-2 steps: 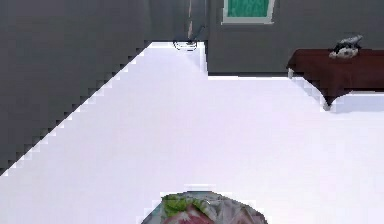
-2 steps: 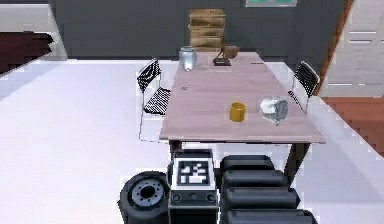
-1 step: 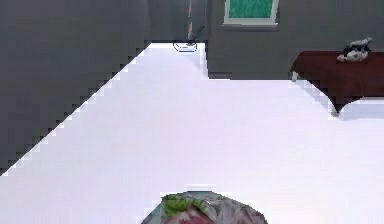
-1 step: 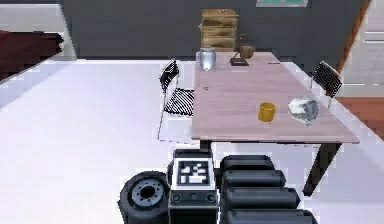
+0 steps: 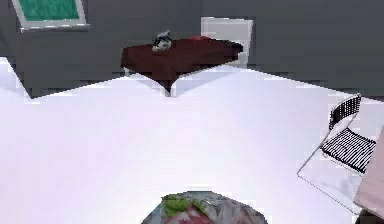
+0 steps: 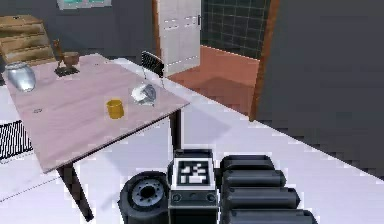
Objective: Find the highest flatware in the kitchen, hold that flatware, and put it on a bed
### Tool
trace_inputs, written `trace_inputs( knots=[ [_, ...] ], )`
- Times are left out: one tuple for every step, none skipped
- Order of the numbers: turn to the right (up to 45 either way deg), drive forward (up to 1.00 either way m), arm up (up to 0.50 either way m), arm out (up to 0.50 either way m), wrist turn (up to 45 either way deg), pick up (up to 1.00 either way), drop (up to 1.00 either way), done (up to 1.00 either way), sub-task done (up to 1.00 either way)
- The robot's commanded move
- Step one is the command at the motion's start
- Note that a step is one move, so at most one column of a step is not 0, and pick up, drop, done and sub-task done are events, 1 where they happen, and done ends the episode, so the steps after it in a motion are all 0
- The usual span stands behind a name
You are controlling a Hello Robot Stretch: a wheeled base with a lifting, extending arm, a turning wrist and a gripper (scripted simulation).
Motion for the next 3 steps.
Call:
trace_inputs(
  knots=[
    [12.0, 0.0, 0.0, 0.0, 0.0, 0.0, 0.0, 0.0, 0.0],
    [0.0, 1.0, 0.0, 0.0, 0.0, 0.0, 0.0, 0.0, 0.0],
    [0.0, 0.8, 0.0, 0.0, 0.0, 0.0, 0.0, 0.0, 0.0]
  ],
)
